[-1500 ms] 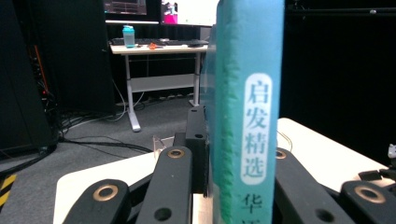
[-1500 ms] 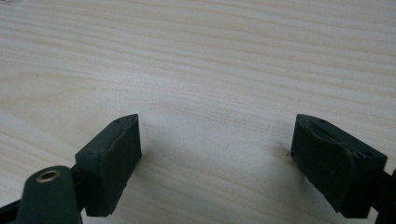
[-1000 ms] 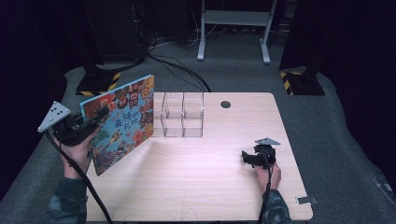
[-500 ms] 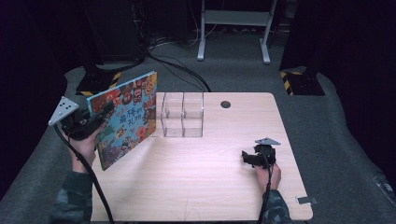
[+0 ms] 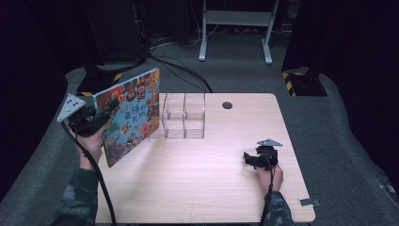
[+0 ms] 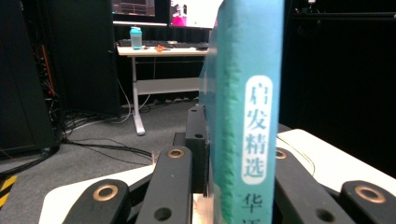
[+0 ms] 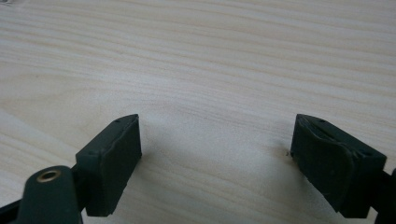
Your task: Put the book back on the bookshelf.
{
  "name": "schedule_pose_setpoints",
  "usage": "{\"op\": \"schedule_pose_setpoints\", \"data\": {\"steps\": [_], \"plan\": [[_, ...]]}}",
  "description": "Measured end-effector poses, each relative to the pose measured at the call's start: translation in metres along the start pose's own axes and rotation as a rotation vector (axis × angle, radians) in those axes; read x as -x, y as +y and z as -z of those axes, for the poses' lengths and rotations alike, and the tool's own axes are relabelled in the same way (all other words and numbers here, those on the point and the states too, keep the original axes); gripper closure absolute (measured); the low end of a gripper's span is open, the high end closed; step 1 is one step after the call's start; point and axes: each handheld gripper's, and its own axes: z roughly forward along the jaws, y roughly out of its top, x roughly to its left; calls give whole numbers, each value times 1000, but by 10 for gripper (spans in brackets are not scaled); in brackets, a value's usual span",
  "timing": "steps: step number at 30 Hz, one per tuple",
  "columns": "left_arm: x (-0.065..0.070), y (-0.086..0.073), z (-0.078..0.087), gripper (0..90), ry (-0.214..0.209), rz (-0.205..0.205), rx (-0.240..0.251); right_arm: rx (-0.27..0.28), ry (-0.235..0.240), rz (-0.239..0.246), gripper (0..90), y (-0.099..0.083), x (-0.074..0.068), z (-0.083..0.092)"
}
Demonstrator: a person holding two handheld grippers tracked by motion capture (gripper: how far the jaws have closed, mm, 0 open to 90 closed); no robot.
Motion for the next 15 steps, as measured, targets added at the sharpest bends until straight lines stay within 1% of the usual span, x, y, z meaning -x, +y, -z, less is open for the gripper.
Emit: {"op": "schedule_pose_setpoints", "data": {"steps": [3,7,11,15], "plan": [[0,-1,-3,803,5,0,4,0,0,0,157,0,0,0],[0,-2,-7,803,2,11,16,0,0,0,157,0,0,0],[1,-3,-11,803,3,13,22,0,0,0,157,0,0,0],[0,-5,-16,803,14,17,24,0,1,0,158,0,0,0]]}}
